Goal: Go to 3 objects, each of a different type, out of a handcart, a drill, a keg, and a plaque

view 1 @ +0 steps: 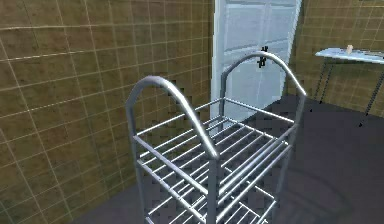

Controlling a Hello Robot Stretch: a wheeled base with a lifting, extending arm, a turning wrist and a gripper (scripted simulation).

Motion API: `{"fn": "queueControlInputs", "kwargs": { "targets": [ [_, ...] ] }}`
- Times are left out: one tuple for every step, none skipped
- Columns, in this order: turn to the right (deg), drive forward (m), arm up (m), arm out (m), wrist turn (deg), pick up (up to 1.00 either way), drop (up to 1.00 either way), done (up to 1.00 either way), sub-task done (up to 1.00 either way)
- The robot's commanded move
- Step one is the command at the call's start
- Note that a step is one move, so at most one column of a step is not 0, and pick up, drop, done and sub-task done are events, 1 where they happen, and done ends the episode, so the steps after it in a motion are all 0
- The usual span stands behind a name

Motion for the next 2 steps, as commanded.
{"fn": "queueControlInputs", "kwargs": {
  "targets": [
    [0.0, 0.00, 0.00, 0.00, 0.0, 0.00, 0.00, 0.00, 1.00],
    [45.0, 0.00, 0.00, 0.00, 0.0, 0.00, 0.00, 0.00, 0.00]
  ]
}}
